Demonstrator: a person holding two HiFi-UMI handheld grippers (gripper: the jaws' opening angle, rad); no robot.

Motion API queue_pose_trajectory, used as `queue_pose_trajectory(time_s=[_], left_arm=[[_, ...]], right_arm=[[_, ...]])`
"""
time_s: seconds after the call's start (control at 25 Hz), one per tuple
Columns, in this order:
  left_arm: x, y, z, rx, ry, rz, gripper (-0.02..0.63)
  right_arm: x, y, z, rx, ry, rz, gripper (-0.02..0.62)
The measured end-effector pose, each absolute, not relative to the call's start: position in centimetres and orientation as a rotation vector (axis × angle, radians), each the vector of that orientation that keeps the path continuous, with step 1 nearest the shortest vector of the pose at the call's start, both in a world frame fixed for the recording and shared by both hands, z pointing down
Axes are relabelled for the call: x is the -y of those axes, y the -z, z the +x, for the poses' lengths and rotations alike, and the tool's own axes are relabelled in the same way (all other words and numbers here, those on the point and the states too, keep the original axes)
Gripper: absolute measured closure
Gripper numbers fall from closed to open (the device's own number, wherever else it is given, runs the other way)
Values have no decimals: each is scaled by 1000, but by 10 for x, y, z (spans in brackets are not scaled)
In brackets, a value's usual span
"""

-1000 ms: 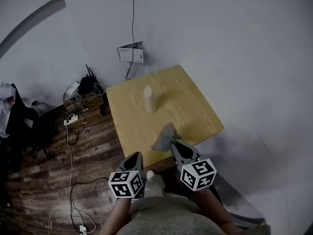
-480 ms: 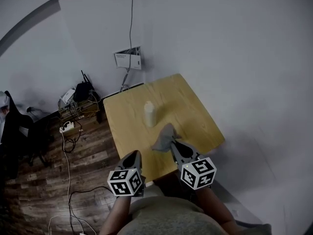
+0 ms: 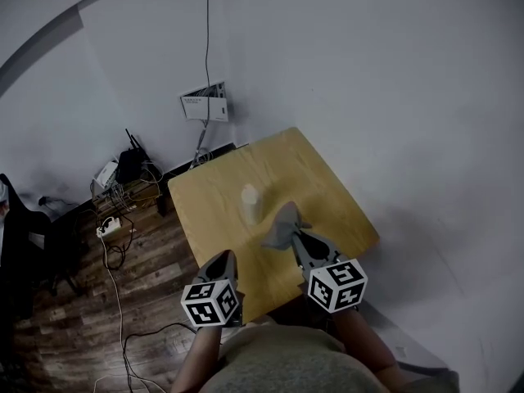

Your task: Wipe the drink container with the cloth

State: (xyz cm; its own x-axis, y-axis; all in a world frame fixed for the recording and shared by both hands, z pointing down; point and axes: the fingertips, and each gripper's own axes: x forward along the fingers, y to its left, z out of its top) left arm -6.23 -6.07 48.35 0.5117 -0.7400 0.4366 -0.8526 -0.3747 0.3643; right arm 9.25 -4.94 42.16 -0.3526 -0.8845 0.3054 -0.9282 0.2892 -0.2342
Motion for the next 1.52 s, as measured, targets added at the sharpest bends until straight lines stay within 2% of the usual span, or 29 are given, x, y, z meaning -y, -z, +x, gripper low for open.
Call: queue_pose_trajectory(time_s=[0.52,1.52], left_arm=[[103,-491,-61,1251,-283,2231,603],[141,-525,-66,1346,-281,2078,603]], right_arm=[[114,-418,109,2375,-495,1771,585],[214,-456,92,2414,-475,1474,585]])
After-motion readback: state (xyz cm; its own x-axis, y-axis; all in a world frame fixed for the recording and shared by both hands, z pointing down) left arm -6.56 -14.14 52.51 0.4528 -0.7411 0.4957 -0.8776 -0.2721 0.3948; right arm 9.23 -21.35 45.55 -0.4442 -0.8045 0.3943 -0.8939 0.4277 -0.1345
